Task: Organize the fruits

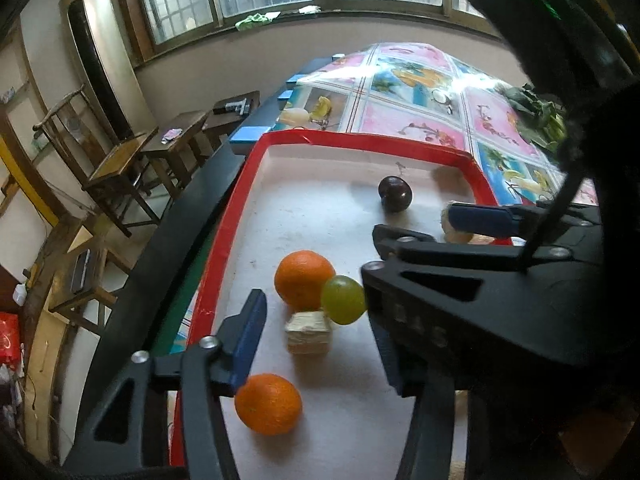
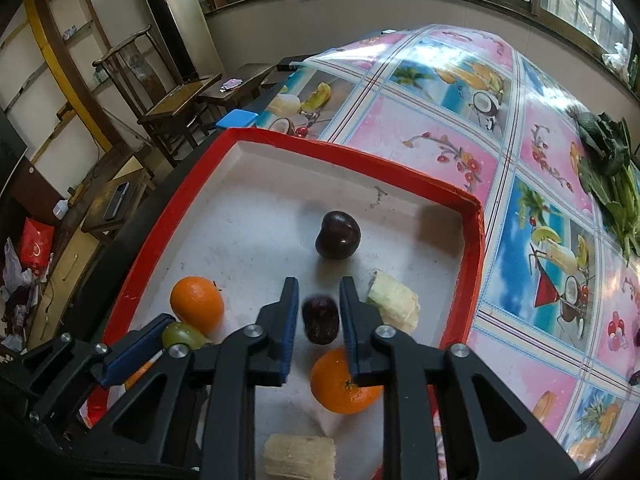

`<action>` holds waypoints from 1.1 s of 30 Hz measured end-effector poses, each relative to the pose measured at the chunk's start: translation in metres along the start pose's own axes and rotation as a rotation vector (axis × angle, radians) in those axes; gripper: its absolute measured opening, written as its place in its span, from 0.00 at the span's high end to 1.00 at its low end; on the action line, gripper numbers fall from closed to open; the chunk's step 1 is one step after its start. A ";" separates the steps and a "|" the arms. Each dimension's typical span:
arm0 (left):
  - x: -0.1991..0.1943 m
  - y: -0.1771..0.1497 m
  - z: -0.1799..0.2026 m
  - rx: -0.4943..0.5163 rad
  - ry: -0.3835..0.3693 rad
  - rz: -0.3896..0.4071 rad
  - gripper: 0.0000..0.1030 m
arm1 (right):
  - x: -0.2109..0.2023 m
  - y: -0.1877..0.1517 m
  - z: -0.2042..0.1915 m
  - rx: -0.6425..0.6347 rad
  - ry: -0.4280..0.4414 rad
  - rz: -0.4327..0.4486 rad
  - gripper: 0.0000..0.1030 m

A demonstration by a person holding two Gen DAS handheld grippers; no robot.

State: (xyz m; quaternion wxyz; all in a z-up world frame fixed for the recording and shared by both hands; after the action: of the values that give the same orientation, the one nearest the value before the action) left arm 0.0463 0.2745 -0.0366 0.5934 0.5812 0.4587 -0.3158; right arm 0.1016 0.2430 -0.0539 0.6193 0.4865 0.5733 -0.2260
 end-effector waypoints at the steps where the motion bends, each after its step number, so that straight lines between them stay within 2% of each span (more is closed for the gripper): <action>1: 0.000 -0.001 -0.001 -0.004 -0.005 0.000 0.44 | 0.000 -0.001 0.000 -0.001 -0.004 -0.001 0.58; 2: 0.001 -0.001 -0.002 -0.011 -0.007 -0.003 0.42 | 0.000 -0.001 0.001 0.001 -0.016 -0.001 0.46; 3: 0.002 -0.001 -0.003 -0.018 -0.008 -0.006 0.41 | -0.001 -0.002 0.003 0.004 -0.028 0.004 0.42; 11: -0.005 0.002 -0.002 -0.031 -0.023 0.017 0.35 | -0.009 -0.008 0.006 0.026 -0.004 0.020 0.41; 17: -0.024 0.004 -0.001 -0.045 -0.033 0.069 0.24 | -0.035 -0.012 0.018 0.076 0.023 0.087 0.41; 20: -0.033 0.007 0.006 -0.041 -0.072 0.081 0.24 | -0.052 -0.018 0.026 0.096 0.026 0.126 0.40; 24: -0.044 0.008 0.013 -0.049 -0.090 0.097 0.22 | -0.070 -0.028 0.039 0.132 0.031 0.165 0.37; 30: -0.055 0.007 0.021 -0.056 -0.086 0.112 0.21 | -0.092 -0.047 0.053 0.153 0.031 0.205 0.36; 33: -0.067 0.006 0.027 -0.039 -0.039 0.163 0.21 | -0.098 -0.055 0.059 0.160 0.027 0.221 0.36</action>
State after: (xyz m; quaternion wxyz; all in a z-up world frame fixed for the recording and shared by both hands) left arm 0.0306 0.2384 0.0243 0.6370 0.5987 0.4043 -0.2688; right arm 0.0608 0.1416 0.0104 0.5917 0.5976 0.5047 -0.1948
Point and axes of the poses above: each gripper's, at about its wrist camera, not at the fingertips, and x roughly the way its jaws point, z to its right, y to its top, the point moved 10 cm from there along x, roughly the way its jaws point, and after that the axes turned 14 degrees about -z, right-handed, at the moved point
